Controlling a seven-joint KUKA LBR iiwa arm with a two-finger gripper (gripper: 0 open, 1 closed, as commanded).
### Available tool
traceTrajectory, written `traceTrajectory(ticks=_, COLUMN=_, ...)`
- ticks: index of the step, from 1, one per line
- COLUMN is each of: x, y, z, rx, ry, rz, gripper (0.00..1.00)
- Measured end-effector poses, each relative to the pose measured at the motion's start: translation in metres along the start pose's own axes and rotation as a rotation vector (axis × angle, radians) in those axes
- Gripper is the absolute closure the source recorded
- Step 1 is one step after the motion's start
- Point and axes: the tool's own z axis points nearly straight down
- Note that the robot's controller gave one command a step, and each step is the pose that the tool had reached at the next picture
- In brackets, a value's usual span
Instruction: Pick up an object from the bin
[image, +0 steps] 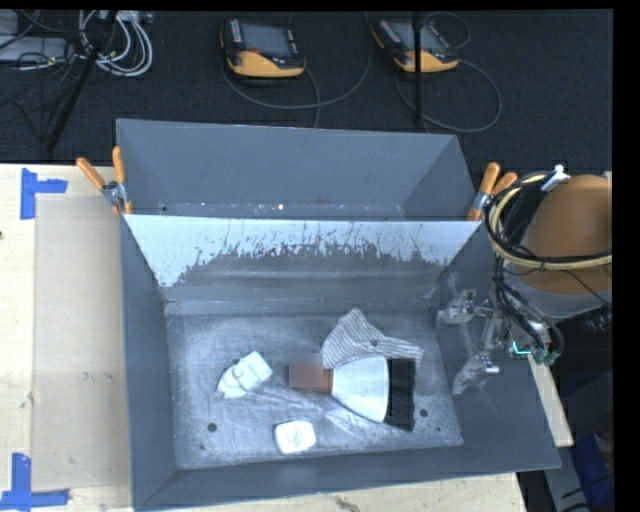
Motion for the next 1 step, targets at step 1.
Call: traceTrajectory(ticks=1, x=-0.0019, y=0.0002, z=-0.0041, rx=0.002, ry=-0.007, rz=-0.003, gripper=0.0)
